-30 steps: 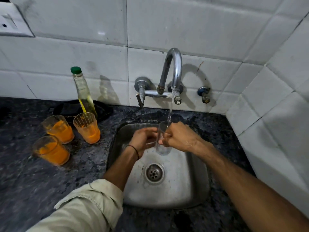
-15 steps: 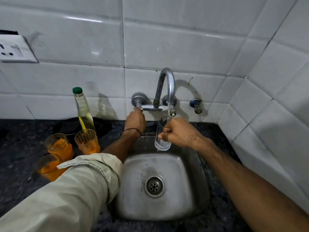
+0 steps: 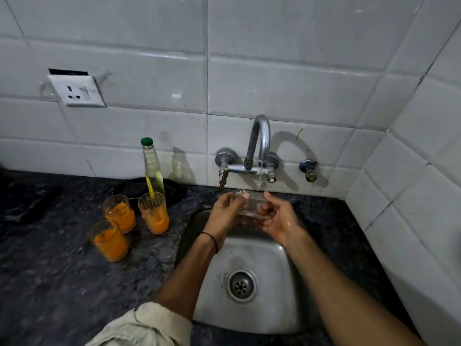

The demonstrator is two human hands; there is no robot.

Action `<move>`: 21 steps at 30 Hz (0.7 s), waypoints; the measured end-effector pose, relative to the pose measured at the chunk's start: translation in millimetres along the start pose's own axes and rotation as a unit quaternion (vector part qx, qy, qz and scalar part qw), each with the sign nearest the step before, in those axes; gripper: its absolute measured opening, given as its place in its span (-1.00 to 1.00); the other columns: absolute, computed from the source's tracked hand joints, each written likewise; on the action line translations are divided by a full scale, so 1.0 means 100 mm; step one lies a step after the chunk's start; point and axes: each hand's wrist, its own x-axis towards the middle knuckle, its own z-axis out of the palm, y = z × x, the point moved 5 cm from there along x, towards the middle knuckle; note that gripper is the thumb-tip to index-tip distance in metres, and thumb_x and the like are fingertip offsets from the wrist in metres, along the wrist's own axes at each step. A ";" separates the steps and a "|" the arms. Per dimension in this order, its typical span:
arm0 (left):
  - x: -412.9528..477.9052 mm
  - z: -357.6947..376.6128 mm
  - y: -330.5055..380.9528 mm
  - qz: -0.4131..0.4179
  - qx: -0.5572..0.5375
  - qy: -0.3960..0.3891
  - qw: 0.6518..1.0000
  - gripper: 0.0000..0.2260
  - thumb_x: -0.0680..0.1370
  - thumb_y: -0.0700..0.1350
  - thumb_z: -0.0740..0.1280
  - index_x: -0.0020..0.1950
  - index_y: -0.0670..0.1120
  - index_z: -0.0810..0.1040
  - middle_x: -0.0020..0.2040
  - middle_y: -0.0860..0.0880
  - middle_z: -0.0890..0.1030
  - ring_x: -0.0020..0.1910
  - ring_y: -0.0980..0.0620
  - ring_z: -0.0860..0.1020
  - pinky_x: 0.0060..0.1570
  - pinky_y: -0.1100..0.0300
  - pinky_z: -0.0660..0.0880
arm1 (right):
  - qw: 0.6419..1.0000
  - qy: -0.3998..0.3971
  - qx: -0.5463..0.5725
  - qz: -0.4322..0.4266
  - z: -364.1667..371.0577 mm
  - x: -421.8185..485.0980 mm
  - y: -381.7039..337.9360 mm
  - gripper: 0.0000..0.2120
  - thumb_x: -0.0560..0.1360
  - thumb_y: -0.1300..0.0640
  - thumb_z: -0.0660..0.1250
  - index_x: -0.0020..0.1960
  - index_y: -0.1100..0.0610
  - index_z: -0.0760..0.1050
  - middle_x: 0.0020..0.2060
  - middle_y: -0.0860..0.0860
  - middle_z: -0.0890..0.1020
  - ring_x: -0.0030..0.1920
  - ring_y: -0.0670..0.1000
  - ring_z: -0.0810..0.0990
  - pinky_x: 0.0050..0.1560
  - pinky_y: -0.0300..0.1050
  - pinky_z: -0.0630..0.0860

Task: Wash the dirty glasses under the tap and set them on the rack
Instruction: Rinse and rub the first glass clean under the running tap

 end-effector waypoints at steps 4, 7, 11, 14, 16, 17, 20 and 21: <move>-0.14 0.03 -0.04 0.102 0.076 0.003 0.992 -0.58 0.40 -0.18 0.55 0.21 -0.08 0.52 0.09 -0.08 0.67 0.09 -0.01 0.64 0.07 0.17 0.58 | 0.990 -0.022 0.120 0.074 -0.04 -0.04 0.40 -0.72 0.55 -0.07 0.33 -0.01 0.16 0.58 -0.22 0.11 0.66 -0.14 0.13 0.65 -0.02 -0.01 0.53; -0.23 0.08 -0.01 0.130 0.142 0.009 0.981 -0.54 0.35 -0.17 0.59 0.18 -0.07 0.53 0.06 -0.04 0.68 0.06 0.04 0.66 0.11 0.15 0.58 | 0.982 -0.041 0.147 0.112 -0.01 -0.11 0.60 -0.66 0.58 -0.10 0.27 -0.15 0.16 0.57 -0.42 0.05 0.61 -0.35 0.05 0.64 -0.21 -0.11 0.50; -0.36 0.11 0.05 0.148 0.226 0.041 0.962 -0.55 0.32 -0.12 0.61 0.14 -0.03 0.54 -0.01 0.02 0.68 -0.03 0.12 0.66 0.05 0.21 0.59 | 0.994 -0.033 0.020 0.104 -0.11 -0.18 0.65 -0.59 0.65 -0.16 0.12 0.01 0.16 0.52 -0.32 0.05 0.56 -0.46 0.02 0.62 -0.36 -0.16 0.44; -0.46 0.13 0.10 0.156 0.282 0.062 0.945 -0.49 0.32 -0.05 0.62 0.20 -0.08 0.53 0.02 0.00 0.66 -0.01 0.10 0.65 0.01 0.31 0.57 | 0.982 -0.013 -0.181 0.055 -0.24 -0.29 0.61 -0.66 0.70 -0.03 0.01 0.01 0.10 0.48 -0.18 0.07 0.61 -0.36 0.05 0.64 -0.34 -0.14 0.47; -0.51 0.13 0.14 0.149 0.315 0.068 0.935 -0.42 0.31 -0.01 0.62 0.25 -0.11 0.53 0.02 0.02 0.64 0.00 0.11 0.62 -0.04 0.44 0.52 | 0.951 -0.015 -0.309 -0.013 -0.32 -0.35 0.53 -0.77 0.68 0.15 0.03 0.12 0.09 0.46 -0.08 0.09 0.62 -0.29 0.03 0.62 -0.29 -0.12 0.47; -0.53 0.13 0.17 0.150 0.335 0.070 0.928 -0.41 0.30 0.02 0.62 0.25 -0.11 0.54 0.01 0.03 0.64 -0.01 0.13 0.61 -0.07 0.48 0.50 | 0.932 -0.028 -0.356 -0.058 -0.34 -0.37 0.49 -0.79 0.64 0.22 0.08 0.16 0.09 0.46 -0.04 0.08 0.61 -0.25 0.00 0.58 -0.25 -0.12 0.46; -0.60 0.15 0.22 0.158 0.394 0.067 0.903 -0.45 0.28 0.10 0.61 0.18 -0.08 0.59 -0.03 0.04 0.67 -0.05 0.14 0.63 -0.05 0.37 0.55 | 0.895 -0.115 -0.400 -0.162 -0.26 -0.47 0.42 -0.60 0.49 0.39 0.27 0.23 0.04 0.44 0.05 0.02 0.60 -0.07 -0.06 0.57 -0.13 -0.18 0.52; -0.62 0.17 0.24 0.159 0.409 0.068 0.896 -0.47 0.28 0.11 0.61 0.16 -0.07 0.60 -0.04 0.04 0.67 -0.06 0.15 0.63 -0.05 0.32 0.55 | 0.885 -0.145 -0.403 -0.180 -0.21 -0.51 0.42 -0.54 0.43 0.40 0.33 0.25 0.06 0.44 0.09 0.02 0.61 0.01 -0.05 0.59 -0.06 -0.15 0.57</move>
